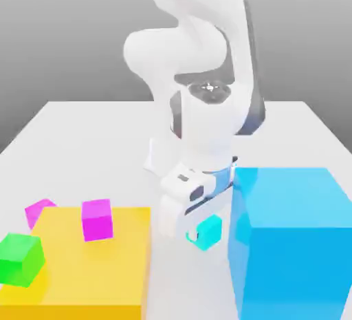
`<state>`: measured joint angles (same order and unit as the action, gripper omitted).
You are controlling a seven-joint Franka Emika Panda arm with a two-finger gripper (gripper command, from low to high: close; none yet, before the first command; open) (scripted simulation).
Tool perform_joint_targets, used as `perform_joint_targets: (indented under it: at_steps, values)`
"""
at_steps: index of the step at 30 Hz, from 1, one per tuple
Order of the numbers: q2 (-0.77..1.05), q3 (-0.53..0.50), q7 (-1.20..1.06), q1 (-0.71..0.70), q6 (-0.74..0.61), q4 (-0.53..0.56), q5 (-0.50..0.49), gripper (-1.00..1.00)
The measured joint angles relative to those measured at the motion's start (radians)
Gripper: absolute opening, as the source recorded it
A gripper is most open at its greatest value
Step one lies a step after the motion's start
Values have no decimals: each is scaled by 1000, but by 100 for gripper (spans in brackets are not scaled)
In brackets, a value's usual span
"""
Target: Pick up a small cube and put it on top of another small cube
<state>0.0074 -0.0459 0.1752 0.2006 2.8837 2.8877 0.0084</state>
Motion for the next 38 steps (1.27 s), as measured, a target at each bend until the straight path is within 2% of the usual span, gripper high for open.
perform_joint_targets:
  at_steps: [3, 6, 15, 19, 26, 28, 31, 34, 35, 38]
  values:
    - [-24, -59, -90, 23, -38, -26, 10, -100]
    - [-45, -108, -214, -65, -56, -68, 31, -100]
    - [-107, -238, -604, -178, -106, -196, 95, -100]
    - [-125, -341, -770, -262, -152, -204, 53, -100]
    - [-147, -530, -1014, -444, -246, -171, -76, -100]
    - [-133, -548, -1031, -473, -245, -149, -123, -100]
    - [-40, -548, -1111, -456, -167, -143, -37, -100]
    - [78, -501, -1240, -467, -75, -147, 142, -100]
    - [108, -475, -1277, -484, -51, -148, 192, 100]
    - [108, -475, -1277, -484, -51, -148, 192, 100]
